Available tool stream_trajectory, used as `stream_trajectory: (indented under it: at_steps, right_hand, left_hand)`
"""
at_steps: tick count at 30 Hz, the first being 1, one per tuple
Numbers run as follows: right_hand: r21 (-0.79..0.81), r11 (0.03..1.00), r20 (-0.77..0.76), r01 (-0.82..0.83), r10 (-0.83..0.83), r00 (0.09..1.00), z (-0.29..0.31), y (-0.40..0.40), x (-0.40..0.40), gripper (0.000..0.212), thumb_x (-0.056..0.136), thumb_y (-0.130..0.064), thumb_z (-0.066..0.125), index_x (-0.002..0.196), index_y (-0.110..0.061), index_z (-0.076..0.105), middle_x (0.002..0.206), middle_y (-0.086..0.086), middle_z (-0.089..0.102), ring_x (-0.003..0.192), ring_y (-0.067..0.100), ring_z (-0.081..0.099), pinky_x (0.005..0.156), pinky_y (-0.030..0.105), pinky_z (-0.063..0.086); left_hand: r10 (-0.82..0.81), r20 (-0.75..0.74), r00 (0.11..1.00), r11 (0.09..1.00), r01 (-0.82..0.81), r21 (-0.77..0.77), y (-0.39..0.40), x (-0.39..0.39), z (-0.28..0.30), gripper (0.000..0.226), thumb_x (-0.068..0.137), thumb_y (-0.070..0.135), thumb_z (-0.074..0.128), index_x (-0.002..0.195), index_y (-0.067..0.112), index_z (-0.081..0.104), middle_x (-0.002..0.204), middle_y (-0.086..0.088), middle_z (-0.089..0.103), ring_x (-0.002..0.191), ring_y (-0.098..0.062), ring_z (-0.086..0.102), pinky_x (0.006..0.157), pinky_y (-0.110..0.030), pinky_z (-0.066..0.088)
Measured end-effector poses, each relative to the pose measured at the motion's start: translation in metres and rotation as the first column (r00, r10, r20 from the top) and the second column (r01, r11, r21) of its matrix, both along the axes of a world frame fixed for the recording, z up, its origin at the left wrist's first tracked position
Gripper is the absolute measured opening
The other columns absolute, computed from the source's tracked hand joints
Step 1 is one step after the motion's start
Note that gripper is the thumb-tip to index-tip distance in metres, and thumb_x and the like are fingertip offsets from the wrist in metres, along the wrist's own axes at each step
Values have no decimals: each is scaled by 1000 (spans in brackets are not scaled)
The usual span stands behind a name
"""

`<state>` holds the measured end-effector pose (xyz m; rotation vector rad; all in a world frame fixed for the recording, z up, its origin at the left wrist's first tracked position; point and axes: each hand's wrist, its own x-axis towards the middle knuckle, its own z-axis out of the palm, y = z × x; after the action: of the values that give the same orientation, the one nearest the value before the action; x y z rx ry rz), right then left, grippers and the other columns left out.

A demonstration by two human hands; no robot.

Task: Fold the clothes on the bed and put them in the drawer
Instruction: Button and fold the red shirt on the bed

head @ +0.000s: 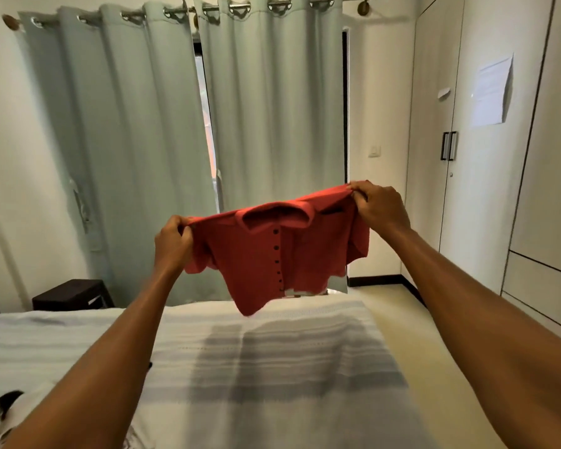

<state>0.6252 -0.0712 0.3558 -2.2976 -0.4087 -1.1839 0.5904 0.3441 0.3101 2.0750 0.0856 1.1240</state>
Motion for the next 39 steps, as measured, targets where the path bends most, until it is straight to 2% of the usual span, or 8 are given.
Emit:
stream_trajectory:
  at_steps: [6, 10, 13, 21, 25, 29, 35, 39]
  right_hand:
    - [-111, 990, -221, 91, -114, 968, -127, -12, -102, 22, 98, -26, 54, 113, -21, 70, 93, 15, 74, 82, 39, 69, 72, 45, 57]
    - [-135, 987, -345, 84, -127, 930, -237, -21, -192, 14, 95, -27, 58, 102, -22, 69, 87, 13, 72, 80, 37, 69, 67, 43, 56]
    - [-121, 989, -424, 82, -126, 897, -315, -25, -261, 17, 98, -26, 56, 108, -21, 69, 86, 13, 74, 76, 38, 70, 61, 45, 57]
    - [-109, 991, -616, 74, -125, 778, -475, -22, -432, 35, 105, -28, 44, 136, -18, 58, 95, 11, 73, 80, 31, 69, 67, 37, 49]
    - [-136, 988, -617, 76, -144, 774, -501, -21, -480, 39, 106, -30, 42, 142, -19, 51, 95, 8, 69, 77, 25, 65, 62, 30, 40]
    - [-177, 980, -539, 96, -178, 823, -503, -21, -505, 21, 96, -24, 63, 115, -18, 67, 94, 6, 71, 79, 28, 65, 59, 34, 48]
    - [-359, 929, -452, 89, -257, 854, -510, -25, -511, 21, 68, -24, 87, 84, -23, 74, 87, -5, 73, 79, 26, 64, 63, 36, 50]
    - [-305, 951, -495, 56, -208, 843, -508, -25, -516, 19, 72, -18, 84, 80, -22, 67, 83, -4, 69, 80, 23, 64, 68, 35, 48]
  left_hand:
    - [-74, -221, 973, 990, 98, 100, -8, -121, -110, 33, 87, 26, 48, 102, 7, 69, 94, -15, 75, 88, -31, 69, 72, -34, 47]
    - [-80, -396, 915, 974, 156, 164, -6, -213, -207, 13, 95, 14, 56, 101, 16, 68, 91, -5, 74, 88, -27, 70, 76, -36, 52]
    - [-47, -481, 875, 943, 198, 269, 4, -273, -278, 26, 97, 15, 57, 122, 16, 65, 106, -11, 72, 91, -31, 68, 74, -35, 51]
    - [85, -712, 697, 817, 360, 450, 13, -440, -413, 25, 93, 28, 53, 116, 28, 63, 94, -8, 71, 82, -29, 66, 68, -35, 51]
    - [213, -679, 703, 703, 372, 606, 8, -480, -438, 31, 79, 38, 40, 87, 27, 68, 63, -3, 65, 59, -32, 62, 59, -35, 46]
    - [285, -600, 747, 674, 289, 680, 3, -499, -445, 18, 69, 35, 51, 72, 25, 66, 55, -4, 61, 54, -34, 59, 58, -39, 46]
    - [405, -683, 608, 691, 285, 664, -11, -512, -438, 25, 92, 43, 51, 112, 36, 64, 111, 3, 70, 105, -30, 59, 93, -45, 38]
    - [400, -671, 625, 696, 269, 666, -9, -512, -444, 28, 95, 34, 43, 115, 30, 61, 108, 0, 70, 101, -32, 61, 92, -45, 41]
